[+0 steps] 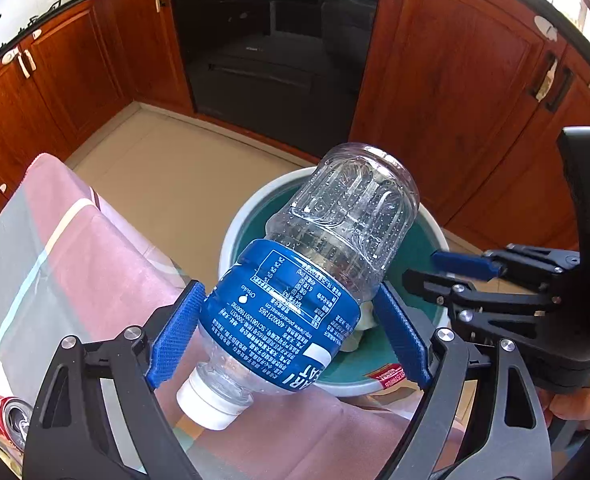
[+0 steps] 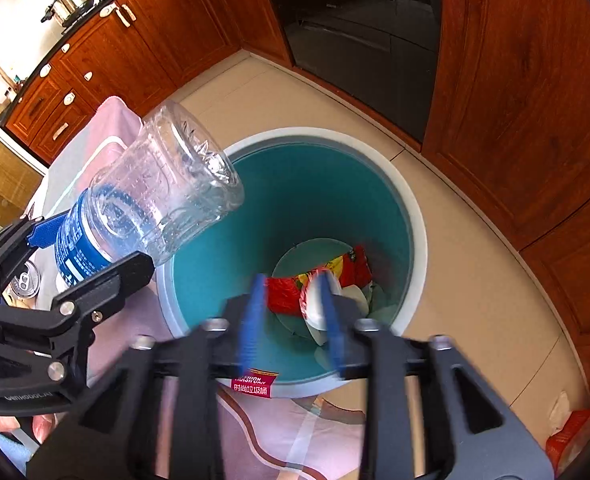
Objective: Collect trash
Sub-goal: 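Carry the bottle and bowl over the bin and release both, then move both tools back to the table toward the snack bag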
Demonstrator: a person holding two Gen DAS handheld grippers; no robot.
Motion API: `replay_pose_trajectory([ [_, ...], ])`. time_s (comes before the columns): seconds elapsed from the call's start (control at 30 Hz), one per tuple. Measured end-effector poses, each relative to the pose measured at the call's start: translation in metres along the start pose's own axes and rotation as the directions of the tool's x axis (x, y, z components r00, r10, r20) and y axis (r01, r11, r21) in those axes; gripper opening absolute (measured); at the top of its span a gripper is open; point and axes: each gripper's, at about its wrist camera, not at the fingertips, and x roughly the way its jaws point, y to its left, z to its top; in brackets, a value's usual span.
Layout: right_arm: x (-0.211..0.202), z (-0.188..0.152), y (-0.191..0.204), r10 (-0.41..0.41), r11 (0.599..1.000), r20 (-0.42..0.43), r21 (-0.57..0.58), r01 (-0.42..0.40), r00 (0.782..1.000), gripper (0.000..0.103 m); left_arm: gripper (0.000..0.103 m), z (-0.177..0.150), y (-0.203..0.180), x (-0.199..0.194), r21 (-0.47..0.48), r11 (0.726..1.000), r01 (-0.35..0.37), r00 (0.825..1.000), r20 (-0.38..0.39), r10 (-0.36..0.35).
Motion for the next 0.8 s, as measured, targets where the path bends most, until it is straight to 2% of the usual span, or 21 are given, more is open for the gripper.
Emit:
replay_pose_trajectory([
  [0.07, -0.005, 0.000, 0.002, -0.021, 1.000, 0.025, -0.001, 0.021, 0.999, 0.057, 0.087, -0.001, -0.001, -0.002, -0.011, 1.000, -0.003, 1.000, 0.000, 0.003],
  [0.13, -0.008, 0.000, 0.002, -0.034, 0.999, 0.030, 0.013, 0.034, 0.999, 0.074, 0.088, -0.001, 0.002, -0.008, -0.031, 1.000, 0.000, 1.000, 0.016, 0.001],
  [0.23, -0.015, -0.001, 0.000, -0.042, 0.999, 0.045, 0.028, 0.041, 0.998, 0.082, 0.093, -0.001, 0.006, -0.016, -0.049, 0.999, -0.003, 1.000, 0.026, 0.004],
  [0.6, -0.035, -0.003, 0.011, -0.098, 0.995, 0.062, 0.009, 0.098, 0.993, 0.092, 0.097, -0.022, 0.016, -0.035, -0.066, 0.998, 0.004, 0.999, 0.047, -0.001],
  [0.8, -0.046, -0.007, 0.019, -0.100, 0.995, 0.070, -0.001, 0.100, 0.993, 0.092, 0.097, -0.034, 0.021, -0.054, -0.083, 0.997, 0.008, 0.998, 0.055, -0.003],
])
